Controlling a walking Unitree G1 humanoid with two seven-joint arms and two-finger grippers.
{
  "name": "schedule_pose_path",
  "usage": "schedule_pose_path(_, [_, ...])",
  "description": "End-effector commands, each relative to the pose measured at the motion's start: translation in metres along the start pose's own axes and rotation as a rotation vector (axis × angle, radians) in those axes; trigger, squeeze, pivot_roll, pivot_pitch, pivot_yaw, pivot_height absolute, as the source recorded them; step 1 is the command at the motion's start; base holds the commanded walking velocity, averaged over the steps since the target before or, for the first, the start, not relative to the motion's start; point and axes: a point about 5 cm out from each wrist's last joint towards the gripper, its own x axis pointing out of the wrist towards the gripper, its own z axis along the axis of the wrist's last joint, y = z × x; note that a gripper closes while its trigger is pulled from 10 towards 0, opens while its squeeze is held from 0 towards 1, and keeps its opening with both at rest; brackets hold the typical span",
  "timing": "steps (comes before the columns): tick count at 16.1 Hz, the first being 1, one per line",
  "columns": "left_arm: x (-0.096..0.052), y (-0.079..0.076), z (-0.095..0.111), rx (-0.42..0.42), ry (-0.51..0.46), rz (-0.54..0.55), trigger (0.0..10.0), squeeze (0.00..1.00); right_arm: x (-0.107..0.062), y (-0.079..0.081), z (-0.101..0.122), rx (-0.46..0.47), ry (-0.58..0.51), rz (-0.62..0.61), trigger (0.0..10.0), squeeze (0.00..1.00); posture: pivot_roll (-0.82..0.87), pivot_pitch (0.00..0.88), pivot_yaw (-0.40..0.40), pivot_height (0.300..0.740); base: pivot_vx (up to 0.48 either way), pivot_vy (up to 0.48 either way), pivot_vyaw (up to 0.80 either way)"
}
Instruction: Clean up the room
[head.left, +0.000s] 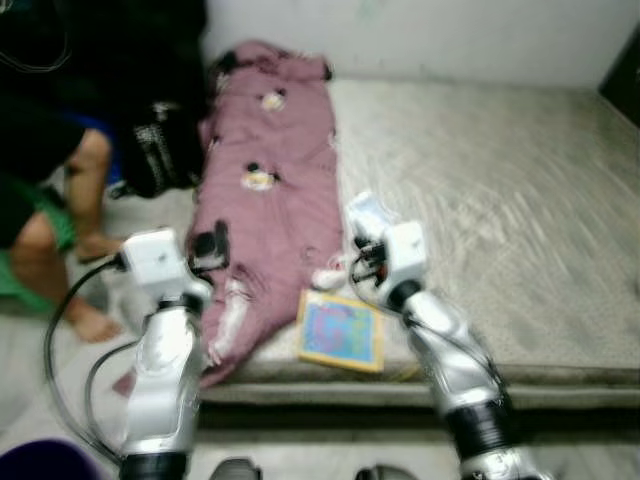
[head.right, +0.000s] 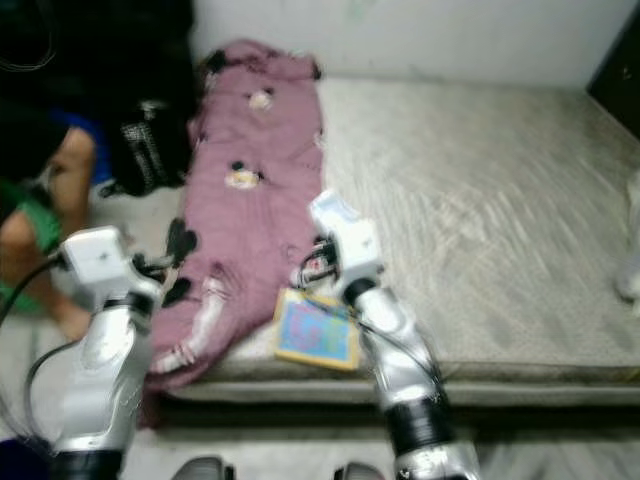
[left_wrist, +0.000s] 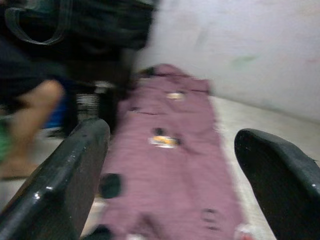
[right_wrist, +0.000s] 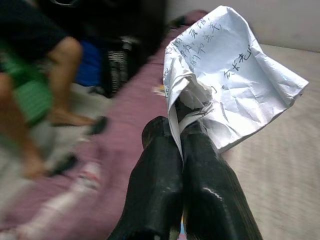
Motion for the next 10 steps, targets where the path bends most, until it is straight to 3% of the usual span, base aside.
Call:
schedule_pose_path(1, [0.002,-0.008,0.004,-0.003,-0.016,-0.022,10.0,0.0,-0.002,-0.009,0.004,-0.025,-0.01,-0.025,10.0,0.0,0.04,0.036,-0.008,0.74,0.0,0.48,0.0])
schedule_pose_path(5, [0.005,0.0,0.011,0.015,-0.044,0.007,10.0,0.0,0.002,-0.006,0.008,-0.053,-0.033,-0.003,10.0,0.0,0.05,0.033,-0.013,0.74,0.0,0.465,0.0])
schedule_pose_path(8, [0.008,0.002,0.022,0.034,-0.085,0.032,10.0,0.0,0.006,-0.001,0.014,-0.074,-0.055,0.025,10.0,0.0,0.06,0.036,-0.013,0.74,0.0,0.0,0.0])
schedule_pose_path(10, [0.008,0.003,0.027,0.034,-0.094,0.035,10.0,0.0,0.01,0.004,0.022,-0.081,-0.086,0.04,10.0,0.0,0.06,0.054,-0.014,0.74,0.0,0.0,0.8])
